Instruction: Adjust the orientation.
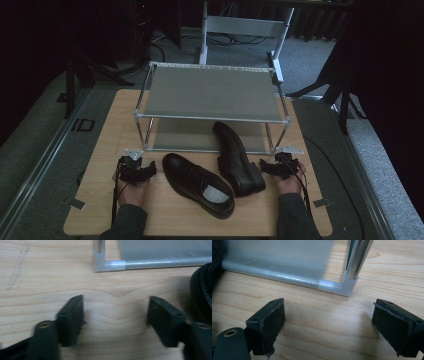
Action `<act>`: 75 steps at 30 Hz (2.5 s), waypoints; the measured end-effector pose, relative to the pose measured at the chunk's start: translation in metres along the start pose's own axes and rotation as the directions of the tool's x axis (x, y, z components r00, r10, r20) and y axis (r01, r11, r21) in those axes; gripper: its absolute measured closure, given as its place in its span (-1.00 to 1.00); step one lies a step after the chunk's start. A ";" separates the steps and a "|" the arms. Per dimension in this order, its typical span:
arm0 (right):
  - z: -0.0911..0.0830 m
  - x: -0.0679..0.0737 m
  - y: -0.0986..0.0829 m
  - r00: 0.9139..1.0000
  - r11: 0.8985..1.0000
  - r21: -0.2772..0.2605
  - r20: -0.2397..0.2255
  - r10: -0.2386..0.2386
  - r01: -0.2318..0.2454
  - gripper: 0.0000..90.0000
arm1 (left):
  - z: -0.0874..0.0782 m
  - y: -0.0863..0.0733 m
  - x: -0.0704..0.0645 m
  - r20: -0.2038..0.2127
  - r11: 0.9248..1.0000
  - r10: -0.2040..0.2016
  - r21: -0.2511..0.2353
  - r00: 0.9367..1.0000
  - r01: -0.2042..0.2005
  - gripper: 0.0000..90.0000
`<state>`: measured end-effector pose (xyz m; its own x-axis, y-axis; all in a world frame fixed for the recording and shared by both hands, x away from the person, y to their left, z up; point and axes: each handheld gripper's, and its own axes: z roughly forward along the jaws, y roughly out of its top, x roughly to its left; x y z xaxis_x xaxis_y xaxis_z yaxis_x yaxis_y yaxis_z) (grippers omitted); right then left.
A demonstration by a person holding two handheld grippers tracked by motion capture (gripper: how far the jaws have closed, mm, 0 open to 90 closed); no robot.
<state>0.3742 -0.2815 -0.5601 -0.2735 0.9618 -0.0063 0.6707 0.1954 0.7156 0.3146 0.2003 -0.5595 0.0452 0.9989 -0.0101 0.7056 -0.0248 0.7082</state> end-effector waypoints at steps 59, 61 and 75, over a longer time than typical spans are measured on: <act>-0.038 0.011 0.008 0.999 0.997 -0.057 0.005 -0.045 0.045 -0.17 | 0.004 0.012 -0.086 0.214 0.933 0.359 -0.062 0.909 -0.354 0.36; -0.053 0.020 0.010 0.997 0.993 -0.093 -0.020 -0.073 0.071 -0.15 | 0.001 0.009 -0.081 0.215 0.935 0.355 -0.063 0.910 -0.350 0.34; -0.119 0.093 0.013 0.930 0.949 -0.221 -0.240 -0.277 0.226 -0.08 | -0.025 0.000 -0.053 0.240 0.965 0.262 -0.071 0.935 -0.252 0.27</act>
<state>0.2753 -0.2122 -0.4677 -0.6058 0.7948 -0.0370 0.4218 0.3602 0.8321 0.2950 0.1480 -0.5412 0.3966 0.9180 0.0065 0.6196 -0.2728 0.7360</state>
